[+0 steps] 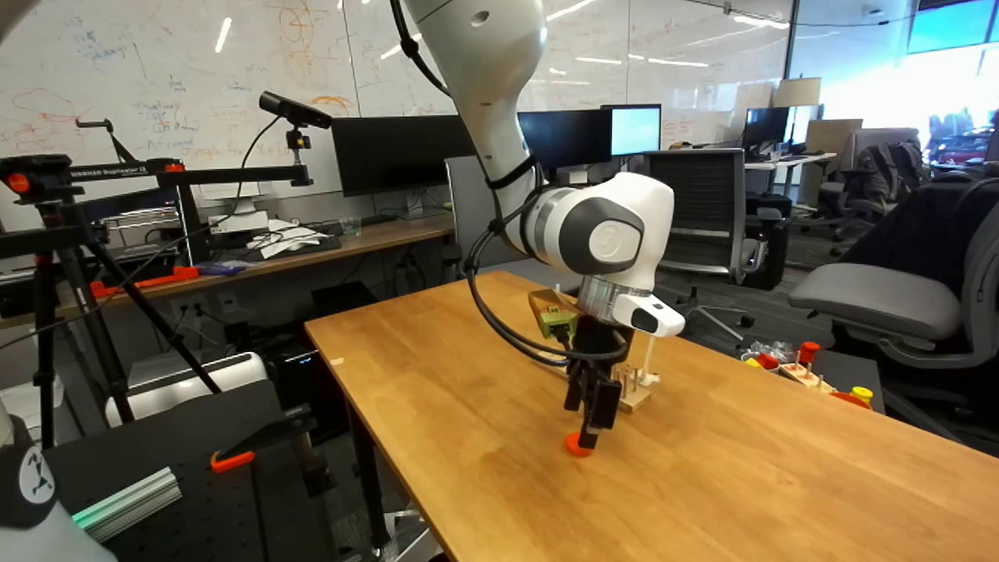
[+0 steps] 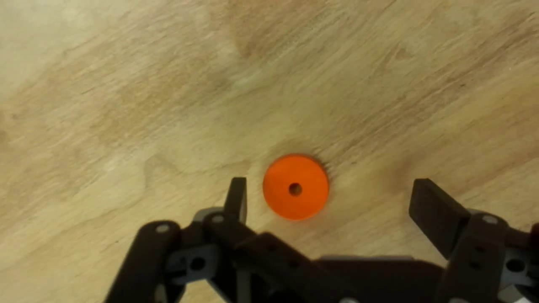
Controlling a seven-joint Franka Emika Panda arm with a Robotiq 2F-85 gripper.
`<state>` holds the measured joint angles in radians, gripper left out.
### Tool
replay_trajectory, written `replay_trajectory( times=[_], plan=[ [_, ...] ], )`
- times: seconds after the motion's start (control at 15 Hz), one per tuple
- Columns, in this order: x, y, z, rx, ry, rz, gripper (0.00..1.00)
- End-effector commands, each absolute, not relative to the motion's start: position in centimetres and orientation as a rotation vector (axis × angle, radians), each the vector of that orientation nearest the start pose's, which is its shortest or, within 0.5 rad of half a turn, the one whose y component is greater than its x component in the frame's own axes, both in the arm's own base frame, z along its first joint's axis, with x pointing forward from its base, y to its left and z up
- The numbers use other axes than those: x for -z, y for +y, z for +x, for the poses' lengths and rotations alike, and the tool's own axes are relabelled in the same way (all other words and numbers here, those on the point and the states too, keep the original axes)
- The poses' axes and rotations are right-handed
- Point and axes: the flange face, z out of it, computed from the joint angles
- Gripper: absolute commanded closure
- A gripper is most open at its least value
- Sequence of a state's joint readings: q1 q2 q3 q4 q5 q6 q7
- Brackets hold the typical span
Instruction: Put the orange ring on the wooden stand
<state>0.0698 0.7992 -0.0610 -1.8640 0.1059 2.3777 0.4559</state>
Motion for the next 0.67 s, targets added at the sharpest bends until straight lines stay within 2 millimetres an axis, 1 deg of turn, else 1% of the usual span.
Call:
replay_trajectory(
  times=[0.0, 0.6],
  plan=[
    [-6.9, 0.1, 59.1, -0.443, 0.87, -3.029, 0.0],
    [-5.2, -0.3, 58.6, -0.471, 0.876, -3.035, 0.0]
  ],
)
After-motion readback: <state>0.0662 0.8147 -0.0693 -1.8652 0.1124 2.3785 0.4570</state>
